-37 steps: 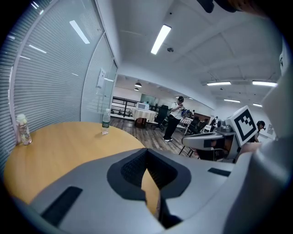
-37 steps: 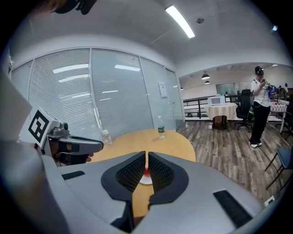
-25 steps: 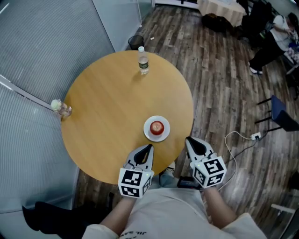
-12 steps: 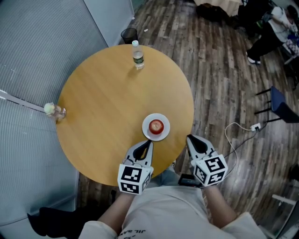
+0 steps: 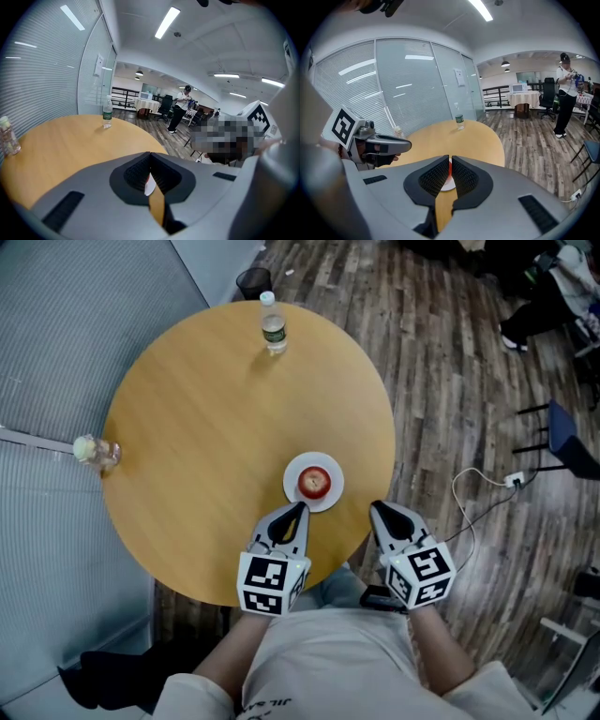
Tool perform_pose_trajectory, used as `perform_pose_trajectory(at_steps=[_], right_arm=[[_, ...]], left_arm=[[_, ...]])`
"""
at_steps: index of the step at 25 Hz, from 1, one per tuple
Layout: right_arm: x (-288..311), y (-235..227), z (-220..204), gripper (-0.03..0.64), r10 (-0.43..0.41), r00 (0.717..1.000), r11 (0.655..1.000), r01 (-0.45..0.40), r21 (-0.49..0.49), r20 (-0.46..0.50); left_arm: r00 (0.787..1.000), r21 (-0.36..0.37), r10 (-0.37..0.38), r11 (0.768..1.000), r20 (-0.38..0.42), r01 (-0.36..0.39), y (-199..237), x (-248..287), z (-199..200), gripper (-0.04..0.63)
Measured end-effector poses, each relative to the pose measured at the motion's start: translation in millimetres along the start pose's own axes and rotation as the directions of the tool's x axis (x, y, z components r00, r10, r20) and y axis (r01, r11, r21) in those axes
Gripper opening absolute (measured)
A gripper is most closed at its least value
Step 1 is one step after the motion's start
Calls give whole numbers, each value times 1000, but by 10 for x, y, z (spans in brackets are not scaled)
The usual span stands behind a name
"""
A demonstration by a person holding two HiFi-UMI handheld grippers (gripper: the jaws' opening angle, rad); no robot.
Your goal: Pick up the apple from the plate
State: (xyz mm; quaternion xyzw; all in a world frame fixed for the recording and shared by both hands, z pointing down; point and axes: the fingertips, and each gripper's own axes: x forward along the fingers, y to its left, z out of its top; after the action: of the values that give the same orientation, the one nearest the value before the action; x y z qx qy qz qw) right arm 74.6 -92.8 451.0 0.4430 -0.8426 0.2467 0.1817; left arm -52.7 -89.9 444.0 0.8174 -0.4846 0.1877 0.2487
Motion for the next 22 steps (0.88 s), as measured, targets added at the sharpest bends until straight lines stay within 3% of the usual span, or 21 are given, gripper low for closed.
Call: perform_pose_trajectory(at_steps=[22], right_arm=[[573, -64, -395, 34, 44, 991, 999, -45, -10, -125]], left_arm=[[999, 5, -14, 1000, -50, 14, 246, 452, -326, 3]])
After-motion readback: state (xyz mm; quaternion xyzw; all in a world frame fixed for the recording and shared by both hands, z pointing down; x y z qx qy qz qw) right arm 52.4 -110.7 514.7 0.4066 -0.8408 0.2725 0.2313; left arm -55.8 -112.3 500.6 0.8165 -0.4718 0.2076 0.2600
